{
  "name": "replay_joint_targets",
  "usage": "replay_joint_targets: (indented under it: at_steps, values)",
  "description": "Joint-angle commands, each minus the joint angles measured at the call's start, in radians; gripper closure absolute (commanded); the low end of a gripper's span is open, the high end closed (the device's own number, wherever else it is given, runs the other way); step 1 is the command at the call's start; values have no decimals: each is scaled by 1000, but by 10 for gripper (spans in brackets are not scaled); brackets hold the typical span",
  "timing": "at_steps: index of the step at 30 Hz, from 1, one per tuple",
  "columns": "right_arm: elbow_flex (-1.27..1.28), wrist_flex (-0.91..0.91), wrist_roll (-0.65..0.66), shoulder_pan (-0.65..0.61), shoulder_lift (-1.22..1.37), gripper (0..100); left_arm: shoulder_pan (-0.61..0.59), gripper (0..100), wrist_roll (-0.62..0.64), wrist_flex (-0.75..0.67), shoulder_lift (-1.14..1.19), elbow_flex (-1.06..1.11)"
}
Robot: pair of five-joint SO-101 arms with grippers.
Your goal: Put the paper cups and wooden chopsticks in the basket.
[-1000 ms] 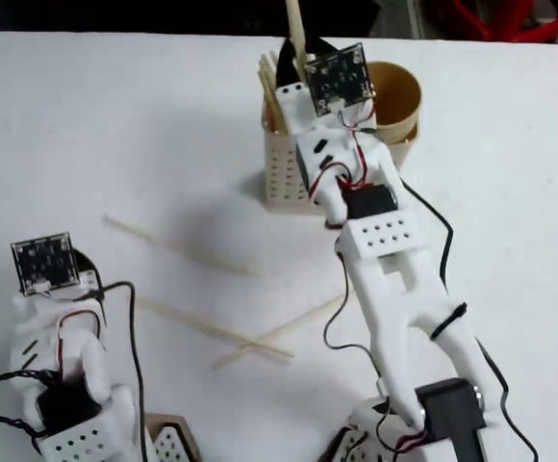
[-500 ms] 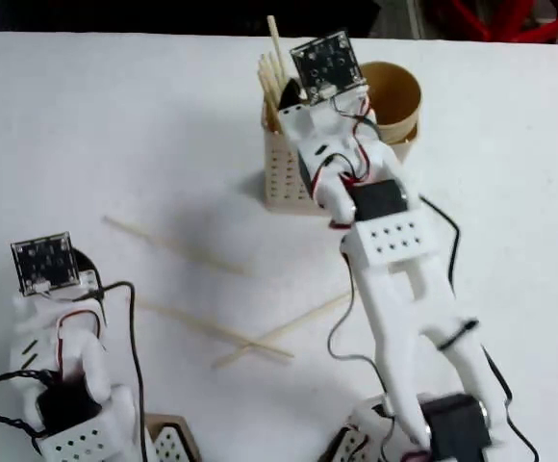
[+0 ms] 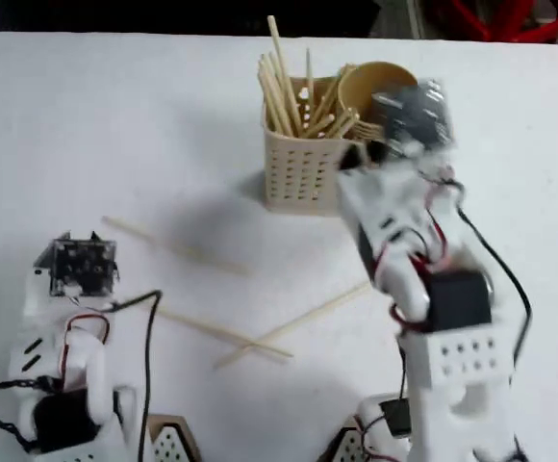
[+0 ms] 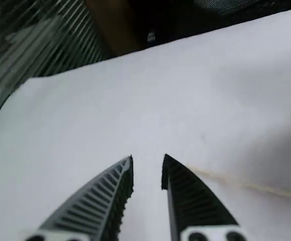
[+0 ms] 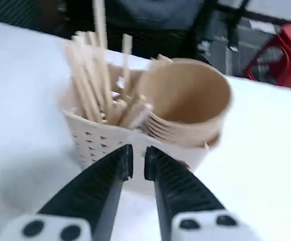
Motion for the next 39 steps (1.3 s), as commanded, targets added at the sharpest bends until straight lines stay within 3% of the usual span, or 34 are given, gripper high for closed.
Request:
replay_joint_targets:
  at_steps: [1,7,14,22,31,39]
  values:
    - [160,-130,-77,91,-153,957,62,935,-58,17,-8,-120]
    - [397,-351,-130,205,-331,957,213,932,-106,120,165,-276]
    - [410,-326,-150,252,-444,957,438,805,-107,221,539,-427]
    - [410,-314,-144,263,-470,957,679,758,-166,235,857,-442]
    - [410,-314,-143,263,-470,957,797,698,-164,218,1119,-448]
    - [410,-314,-143,263,-470,957,809,694,-164,57,1366,-451]
